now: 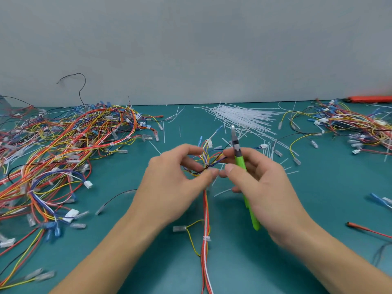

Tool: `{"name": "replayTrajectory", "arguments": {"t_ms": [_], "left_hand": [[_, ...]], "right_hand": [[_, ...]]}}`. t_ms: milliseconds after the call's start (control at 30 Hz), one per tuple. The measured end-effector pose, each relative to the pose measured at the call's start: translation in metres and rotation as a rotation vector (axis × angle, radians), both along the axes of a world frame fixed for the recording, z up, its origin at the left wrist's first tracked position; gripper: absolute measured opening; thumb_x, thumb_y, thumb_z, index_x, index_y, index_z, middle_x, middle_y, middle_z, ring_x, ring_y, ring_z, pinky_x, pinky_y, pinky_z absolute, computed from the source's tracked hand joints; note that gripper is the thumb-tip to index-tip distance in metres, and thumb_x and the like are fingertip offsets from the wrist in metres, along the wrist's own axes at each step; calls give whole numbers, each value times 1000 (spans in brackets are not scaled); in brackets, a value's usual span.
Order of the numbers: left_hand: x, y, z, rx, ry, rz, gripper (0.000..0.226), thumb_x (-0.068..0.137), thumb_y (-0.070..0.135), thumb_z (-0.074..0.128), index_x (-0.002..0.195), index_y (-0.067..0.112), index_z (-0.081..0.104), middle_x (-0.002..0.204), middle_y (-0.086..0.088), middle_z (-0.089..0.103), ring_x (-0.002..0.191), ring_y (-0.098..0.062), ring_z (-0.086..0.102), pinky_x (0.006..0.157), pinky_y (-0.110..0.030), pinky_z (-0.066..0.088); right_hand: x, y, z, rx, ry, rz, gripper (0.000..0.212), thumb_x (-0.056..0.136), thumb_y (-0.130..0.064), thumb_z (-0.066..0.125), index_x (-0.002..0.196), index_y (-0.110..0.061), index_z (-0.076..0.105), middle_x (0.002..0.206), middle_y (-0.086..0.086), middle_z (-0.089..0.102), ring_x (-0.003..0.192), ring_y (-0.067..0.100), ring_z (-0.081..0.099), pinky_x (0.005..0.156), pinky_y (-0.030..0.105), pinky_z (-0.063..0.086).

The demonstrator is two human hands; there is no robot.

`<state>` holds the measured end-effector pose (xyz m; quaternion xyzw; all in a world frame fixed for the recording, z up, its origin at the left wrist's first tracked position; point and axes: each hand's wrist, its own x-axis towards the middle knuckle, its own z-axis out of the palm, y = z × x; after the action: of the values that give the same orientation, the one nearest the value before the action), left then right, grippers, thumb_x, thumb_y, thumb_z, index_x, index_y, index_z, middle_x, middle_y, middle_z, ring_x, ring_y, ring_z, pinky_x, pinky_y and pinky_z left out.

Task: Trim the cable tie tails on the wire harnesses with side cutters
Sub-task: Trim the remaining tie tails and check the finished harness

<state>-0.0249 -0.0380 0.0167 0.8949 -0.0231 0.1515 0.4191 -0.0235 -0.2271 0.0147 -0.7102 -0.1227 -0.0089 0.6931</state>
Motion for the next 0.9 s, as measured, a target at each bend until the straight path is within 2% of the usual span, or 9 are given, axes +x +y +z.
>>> {"name": "replayTrajectory", "arguments": {"t_ms": [67, 133, 200, 267, 367, 500, 667, 767, 900], "left_hand": [[2, -3, -3, 11, 94, -41, 38, 72, 60, 78, 105, 43, 69, 80, 25, 74, 59, 0, 57, 60, -19, 45], [5, -5, -5, -65, 88, -64, 24, 81, 40, 81, 101, 36, 70, 71, 19, 74, 47, 2, 53, 51, -11, 37], [7, -5, -6, -175, 102, -74, 16, 87, 30, 78, 100, 32, 69, 66, 10, 75, 43, -1, 50, 48, -12, 36], [8, -5, -6, -250, 130, -65, 13, 92, 28, 75, 103, 30, 69, 68, 7, 76, 46, -6, 55, 51, -17, 41], [7, -4, -4, -419, 220, -30, 9, 97, 28, 70, 103, 21, 71, 81, 3, 80, 52, -13, 64, 51, -20, 45], [7, -2, 0, -632, 347, -10, 18, 101, 24, 63, 105, 8, 71, 92, -2, 81, 54, -12, 66, 52, -20, 47], [6, 0, 3, -712, 474, -38, 18, 101, 23, 61, 105, 7, 69, 94, -4, 81, 60, -13, 70, 50, -18, 46], [6, 0, 2, -692, 505, -20, 21, 96, 28, 67, 98, 8, 71, 84, -7, 79, 56, -14, 67, 47, -19, 46], [5, 1, 2, -732, 595, -73, 25, 95, 28, 71, 98, 3, 72, 85, -12, 79, 56, -14, 67, 45, -20, 49]], "right_hand": [[-3, 3, 0, -61, -92, 65, 19, 94, -25, 65, 110, -33, 72, 108, -11, 76, 104, 6, 69, 86, 15, 50], [-5, 4, 0, -111, -141, 136, 24, 96, -25, 62, 118, -31, 69, 114, -13, 74, 109, 4, 68, 89, 12, 47], [-6, 5, 1, -153, -177, 177, 25, 99, -24, 60, 121, -33, 66, 116, -13, 73, 94, -1, 67, 80, 8, 45], [-5, 4, 0, -170, -191, 174, 24, 100, -26, 59, 120, -36, 66, 114, -14, 72, 86, -1, 65, 75, 8, 44], [-1, -1, 0, -187, -175, 121, 22, 97, -33, 59, 116, -41, 66, 113, -21, 72, 107, 2, 66, 84, 13, 47], [5, -6, -3, -238, -143, 63, 18, 93, -38, 61, 110, -39, 67, 108, -14, 72, 102, 7, 65, 84, 19, 49], [4, -2, -5, -176, -136, 78, 18, 99, -19, 68, 103, -37, 70, 93, -22, 74, 91, -6, 66, 79, 5, 44], [1, -1, -5, -194, -152, 81, 18, 98, -24, 68, 105, -40, 69, 89, -6, 70, 79, 8, 60, 70, 12, 45], [0, -1, -4, -202, -129, 74, 18, 91, -36, 64, 107, -42, 69, 91, 6, 67, 84, 26, 57, 70, 30, 47]]}}
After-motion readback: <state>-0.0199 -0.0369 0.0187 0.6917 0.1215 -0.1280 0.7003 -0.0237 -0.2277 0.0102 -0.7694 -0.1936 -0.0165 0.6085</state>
